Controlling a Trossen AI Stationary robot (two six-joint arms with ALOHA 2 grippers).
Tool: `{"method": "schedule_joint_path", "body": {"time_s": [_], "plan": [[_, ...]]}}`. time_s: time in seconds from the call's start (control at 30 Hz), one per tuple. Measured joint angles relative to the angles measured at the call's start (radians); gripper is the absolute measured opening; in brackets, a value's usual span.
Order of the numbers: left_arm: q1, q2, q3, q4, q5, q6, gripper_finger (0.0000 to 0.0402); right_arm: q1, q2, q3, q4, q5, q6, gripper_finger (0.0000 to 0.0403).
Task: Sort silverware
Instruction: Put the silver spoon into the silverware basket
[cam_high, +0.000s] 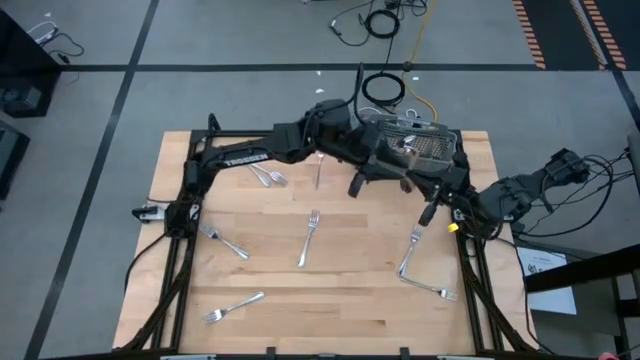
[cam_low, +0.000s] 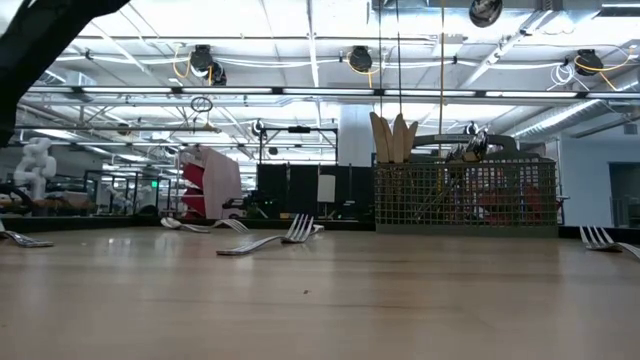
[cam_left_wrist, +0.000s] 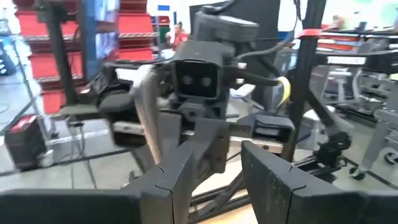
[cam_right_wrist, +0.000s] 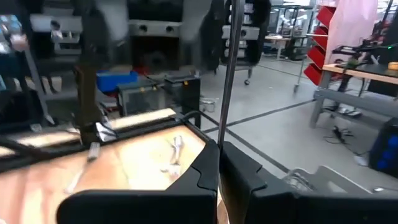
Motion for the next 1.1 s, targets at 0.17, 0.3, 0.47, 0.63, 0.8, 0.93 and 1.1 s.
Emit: {"method": "schedule_joint_path", "body": {"time_s": [0.17,0.3,0.47,0.63,0.8,0.93,1.1], "plan": [[-0.007,0.013,0.0,-0.001,0.003,-0.001,0.0138,-0.01,0.006,0.0,0.062,-0.019,-0.018,0.0],[-0.006,0.015,0.0,0.004,-0.003,-0.001,0.0138,-0.01,0.018,0.0,0.101,-0.045,-0.043,0.0],[0.007,0.015,0.0,0.003,0.001,0.0,0.0138,-0.01,0.019,0.0,0.11,-0.043,-0.045,0.0],[0.029,0.015,0.0,-0.037,0.024,0.0,0.0138,-0.01,0.019,0.0,0.11,-0.035,-0.056,0.0],[0.06,0.016,0.0,-0.068,0.023,0.0,0.0138,-0.01,0.019,0.0,0.107,-0.036,-0.057,0.0],[0.064,0.016,0.0,-0.062,0.023,0.0,0.0138,-0.015,0.019,0.0,0.106,-0.038,-0.06,0.0],[0.062,0.016,0.0,-0.042,0.023,0.009,0.0138,-0.038,0.025,0.0,0.107,-0.044,-0.06,0.0]]}}
